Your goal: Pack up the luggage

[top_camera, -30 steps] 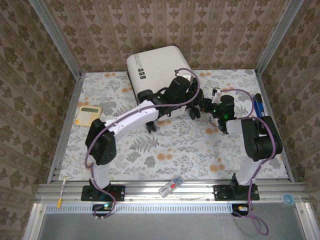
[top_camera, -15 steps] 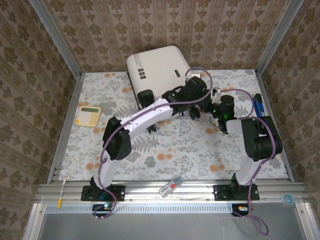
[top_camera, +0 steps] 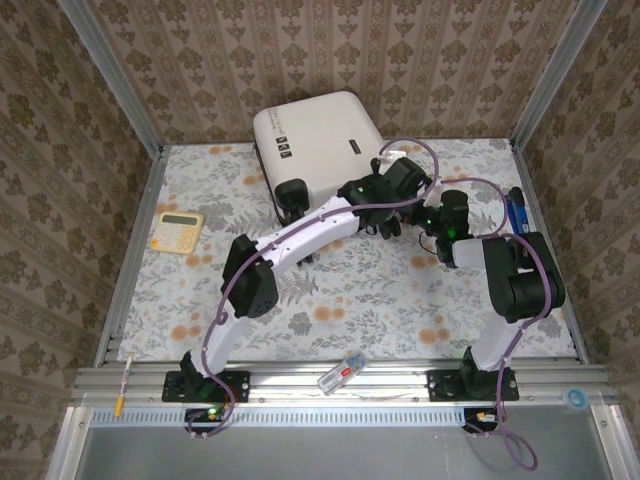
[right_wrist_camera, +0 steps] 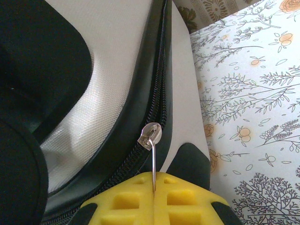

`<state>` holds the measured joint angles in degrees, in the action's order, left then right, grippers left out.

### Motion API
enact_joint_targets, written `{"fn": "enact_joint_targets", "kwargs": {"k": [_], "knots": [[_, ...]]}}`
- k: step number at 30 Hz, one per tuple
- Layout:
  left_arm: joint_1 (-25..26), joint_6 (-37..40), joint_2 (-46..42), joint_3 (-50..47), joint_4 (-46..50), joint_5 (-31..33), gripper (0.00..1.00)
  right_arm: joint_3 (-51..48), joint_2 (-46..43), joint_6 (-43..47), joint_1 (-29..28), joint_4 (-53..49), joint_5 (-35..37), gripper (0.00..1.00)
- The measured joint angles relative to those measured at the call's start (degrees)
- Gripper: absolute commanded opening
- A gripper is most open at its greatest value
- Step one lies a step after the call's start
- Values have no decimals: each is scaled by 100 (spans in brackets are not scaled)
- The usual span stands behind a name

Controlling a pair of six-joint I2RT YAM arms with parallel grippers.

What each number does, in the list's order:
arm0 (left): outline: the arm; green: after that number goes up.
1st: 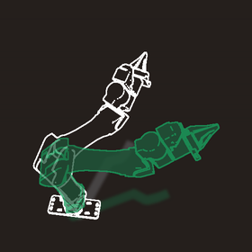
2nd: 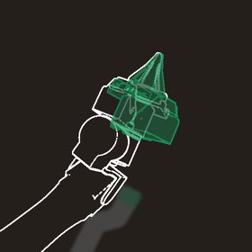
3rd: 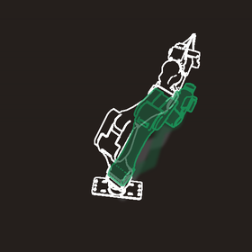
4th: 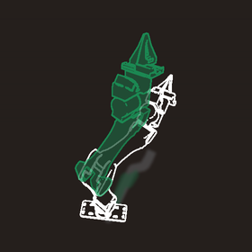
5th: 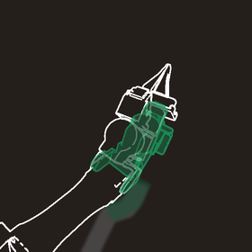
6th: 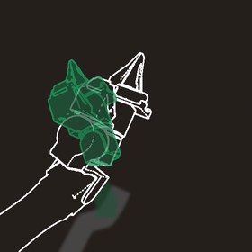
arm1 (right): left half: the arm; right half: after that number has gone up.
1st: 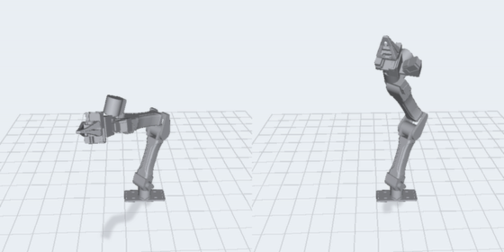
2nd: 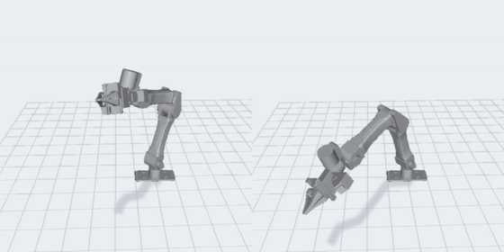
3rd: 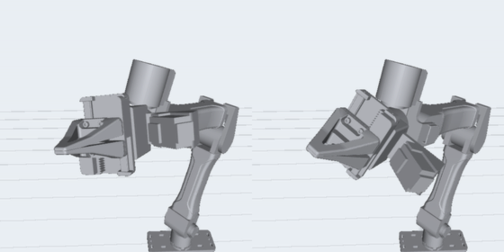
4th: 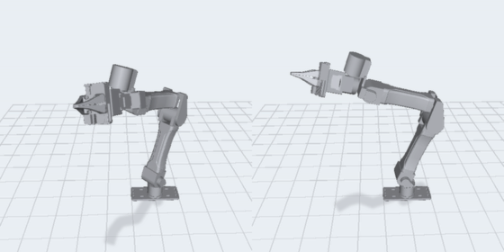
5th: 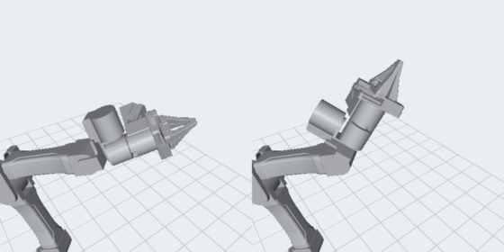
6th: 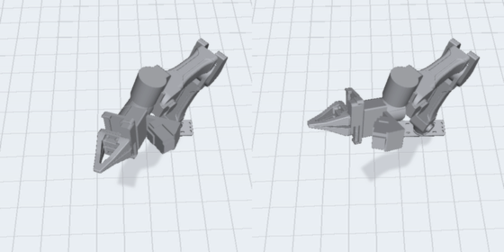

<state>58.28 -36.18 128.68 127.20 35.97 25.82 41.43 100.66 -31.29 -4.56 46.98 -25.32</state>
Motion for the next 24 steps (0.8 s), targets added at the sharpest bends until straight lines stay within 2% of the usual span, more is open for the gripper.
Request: {"fn": "enact_joint_targets", "kwargs": {"k": [7,16,21,24], "knots": [[13,129,216,282,153,20,63,4,0,-2,0,-2,-2,0],[4,282,310,350,164,-44,47,9,0,0,0,-2,0,0],[4,382,299,319,144,-31,32,11,0,0,-2,-2,-2,0],[4,555,203,118,2,-7,32,13,0,2,-4,-2,-4,0]]}}
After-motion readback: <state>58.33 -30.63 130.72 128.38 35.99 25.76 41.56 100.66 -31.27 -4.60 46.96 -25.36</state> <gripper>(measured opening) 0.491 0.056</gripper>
